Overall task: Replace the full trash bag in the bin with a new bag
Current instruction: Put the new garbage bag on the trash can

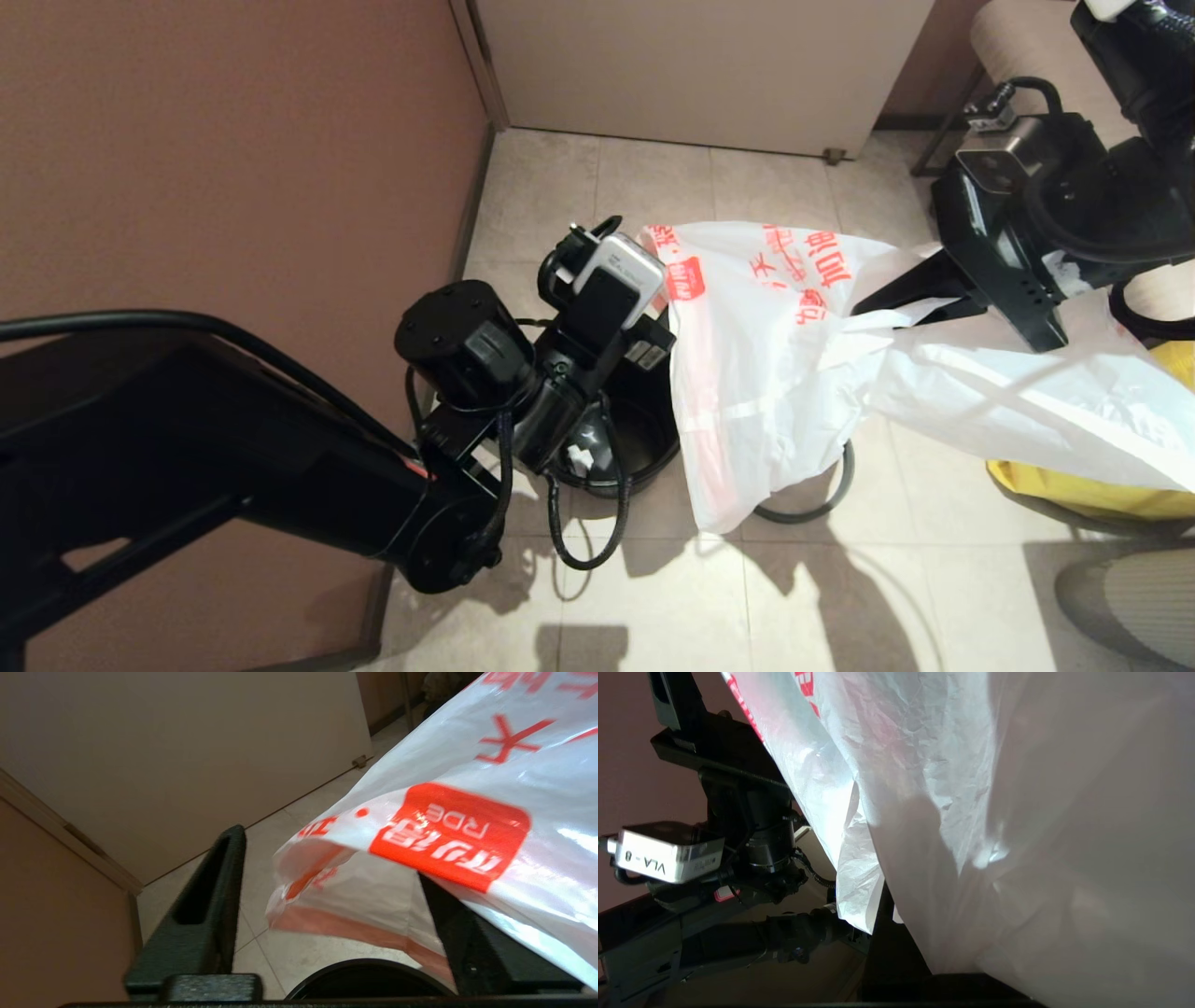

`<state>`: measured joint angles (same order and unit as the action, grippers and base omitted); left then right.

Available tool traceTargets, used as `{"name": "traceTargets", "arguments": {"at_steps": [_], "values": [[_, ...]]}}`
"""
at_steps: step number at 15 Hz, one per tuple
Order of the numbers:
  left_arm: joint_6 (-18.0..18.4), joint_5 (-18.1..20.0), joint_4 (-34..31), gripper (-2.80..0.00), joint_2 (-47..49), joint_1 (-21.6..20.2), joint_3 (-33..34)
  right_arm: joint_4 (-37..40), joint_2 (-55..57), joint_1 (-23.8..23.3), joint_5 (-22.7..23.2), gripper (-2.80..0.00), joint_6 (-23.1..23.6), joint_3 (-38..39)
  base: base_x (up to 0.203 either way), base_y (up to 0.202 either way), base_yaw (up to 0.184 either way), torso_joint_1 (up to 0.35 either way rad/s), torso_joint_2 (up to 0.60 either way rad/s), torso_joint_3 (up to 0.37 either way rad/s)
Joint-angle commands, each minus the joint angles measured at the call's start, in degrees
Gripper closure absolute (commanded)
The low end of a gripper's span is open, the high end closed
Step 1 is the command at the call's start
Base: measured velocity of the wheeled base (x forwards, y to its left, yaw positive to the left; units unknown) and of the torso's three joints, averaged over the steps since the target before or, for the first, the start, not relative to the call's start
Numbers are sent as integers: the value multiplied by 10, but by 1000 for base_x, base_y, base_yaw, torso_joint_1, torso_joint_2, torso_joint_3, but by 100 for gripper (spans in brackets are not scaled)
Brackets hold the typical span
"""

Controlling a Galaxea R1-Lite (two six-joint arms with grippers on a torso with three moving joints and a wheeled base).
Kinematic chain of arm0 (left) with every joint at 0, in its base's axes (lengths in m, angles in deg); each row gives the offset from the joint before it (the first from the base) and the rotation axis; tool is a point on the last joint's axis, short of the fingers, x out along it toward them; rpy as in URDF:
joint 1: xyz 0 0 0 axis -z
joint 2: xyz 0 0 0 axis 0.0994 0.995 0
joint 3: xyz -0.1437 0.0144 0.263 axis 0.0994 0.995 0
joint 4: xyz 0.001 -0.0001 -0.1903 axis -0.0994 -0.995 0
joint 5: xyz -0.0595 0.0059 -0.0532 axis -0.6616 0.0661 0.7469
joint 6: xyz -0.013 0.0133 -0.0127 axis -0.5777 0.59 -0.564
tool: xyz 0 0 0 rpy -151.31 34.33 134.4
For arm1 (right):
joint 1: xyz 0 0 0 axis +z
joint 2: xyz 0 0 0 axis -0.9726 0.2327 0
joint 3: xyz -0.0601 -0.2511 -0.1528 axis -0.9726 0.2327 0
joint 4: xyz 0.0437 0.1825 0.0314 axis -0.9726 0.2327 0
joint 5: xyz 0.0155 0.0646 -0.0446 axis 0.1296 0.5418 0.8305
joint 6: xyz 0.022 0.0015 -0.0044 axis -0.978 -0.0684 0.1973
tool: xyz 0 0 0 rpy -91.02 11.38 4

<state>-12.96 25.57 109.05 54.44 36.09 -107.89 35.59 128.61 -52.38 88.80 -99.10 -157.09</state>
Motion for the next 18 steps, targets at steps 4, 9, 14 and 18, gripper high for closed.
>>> {"name": "traceTargets", "arguments": {"at_steps": [4, 9, 14, 18], "values": [[-4, 9, 7, 0, -6, 34, 26, 10, 4, 2, 7, 0, 3, 0, 0, 0, 0, 0, 0, 0], [-5, 6, 8, 0, -14, 71, 47, 14, 3, -1, 9, 0, 6, 0, 0, 0, 0, 0, 0, 0], [-27, -27, -55, 0, -21, 61, 29, 24, -1, -8, 9, 0, 7, 4, 0, 0, 0, 0, 0, 0], [-69, -27, -96, 0, -35, 7, -2, 82, -9, -6, 8, 0, 60, 5, 0, 0, 0, 0, 0, 0]]}}
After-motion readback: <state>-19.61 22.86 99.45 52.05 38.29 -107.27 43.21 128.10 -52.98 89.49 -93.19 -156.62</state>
